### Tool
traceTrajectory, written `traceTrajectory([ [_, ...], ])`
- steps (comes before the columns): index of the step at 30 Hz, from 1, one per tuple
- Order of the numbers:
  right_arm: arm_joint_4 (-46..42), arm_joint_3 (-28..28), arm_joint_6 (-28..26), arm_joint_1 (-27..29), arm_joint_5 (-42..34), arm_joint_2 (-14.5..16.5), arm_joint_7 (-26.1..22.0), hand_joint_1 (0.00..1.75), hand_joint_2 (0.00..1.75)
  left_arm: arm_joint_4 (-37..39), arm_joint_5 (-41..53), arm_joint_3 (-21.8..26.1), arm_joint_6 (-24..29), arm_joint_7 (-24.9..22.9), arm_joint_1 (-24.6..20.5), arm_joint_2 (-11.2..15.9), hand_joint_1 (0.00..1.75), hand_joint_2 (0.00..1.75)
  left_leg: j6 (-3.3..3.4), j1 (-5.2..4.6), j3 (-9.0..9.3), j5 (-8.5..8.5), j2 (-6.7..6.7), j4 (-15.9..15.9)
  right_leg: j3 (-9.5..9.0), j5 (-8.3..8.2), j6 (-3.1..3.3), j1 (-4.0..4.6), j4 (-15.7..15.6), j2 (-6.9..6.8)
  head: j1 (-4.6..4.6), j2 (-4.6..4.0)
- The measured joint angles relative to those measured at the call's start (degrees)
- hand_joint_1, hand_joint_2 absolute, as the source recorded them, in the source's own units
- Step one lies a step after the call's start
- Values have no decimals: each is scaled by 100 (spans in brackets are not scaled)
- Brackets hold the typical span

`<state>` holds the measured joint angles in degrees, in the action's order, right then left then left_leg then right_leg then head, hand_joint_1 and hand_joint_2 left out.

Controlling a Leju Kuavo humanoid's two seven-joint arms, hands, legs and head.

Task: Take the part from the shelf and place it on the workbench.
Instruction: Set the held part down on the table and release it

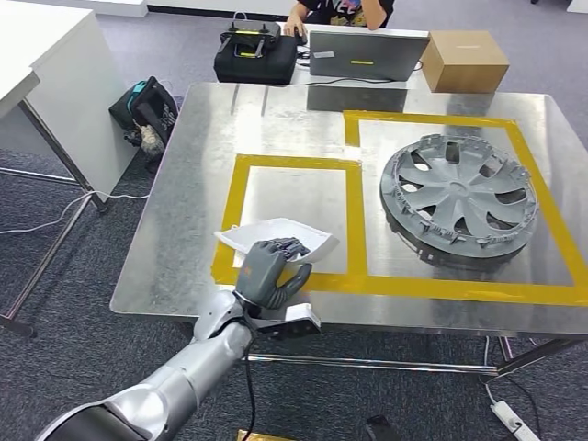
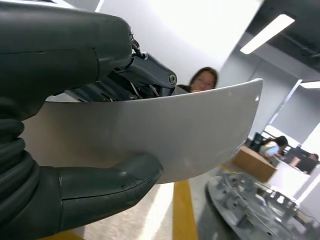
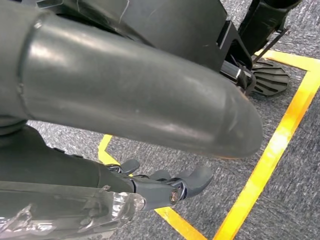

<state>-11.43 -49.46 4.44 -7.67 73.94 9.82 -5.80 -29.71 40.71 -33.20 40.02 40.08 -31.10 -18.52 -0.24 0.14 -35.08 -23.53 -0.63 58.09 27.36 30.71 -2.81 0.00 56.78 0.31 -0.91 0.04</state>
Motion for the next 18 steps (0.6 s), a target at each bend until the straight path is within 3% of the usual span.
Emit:
traceTrajectory([
  [4, 1, 32, 0, -6, 4, 1, 15, 0, 0, -126, 225, 38, 2, -40, 4, -111, 175, 175, 1, -1, -2, 0, 0, 0, 2, 0, 0, -1, 0, 1, -1, 0],
  [9, 0, 60, 4, -4, -9, 1, 28, 0, 0, 47, 404, 63, -11, -673, -226, -173, 175, 175, 0, 0, -1, 1, 0, 0, 10, -1, 0, 0, 0, 0, -1, 0],
  [13, 1, 67, 12, -2, -46, 0, 37, 0, 0, 310, 699, -104, -310, -1527, -512, -194, 175, 175, -1, 1, -1, 2, 1, 0, 10, -1, 0, 0, 0, 1, -1, 0],
  [18, 2, 67, 17, 16, -160, -1, 78, 0, 0, 570, 816, -448, -1514, -3114, -933, -196, 175, 175, -1, 0, -2, 1, 1, 0, 4, -1, 0, 0, 0, 1, 0, 0],
])
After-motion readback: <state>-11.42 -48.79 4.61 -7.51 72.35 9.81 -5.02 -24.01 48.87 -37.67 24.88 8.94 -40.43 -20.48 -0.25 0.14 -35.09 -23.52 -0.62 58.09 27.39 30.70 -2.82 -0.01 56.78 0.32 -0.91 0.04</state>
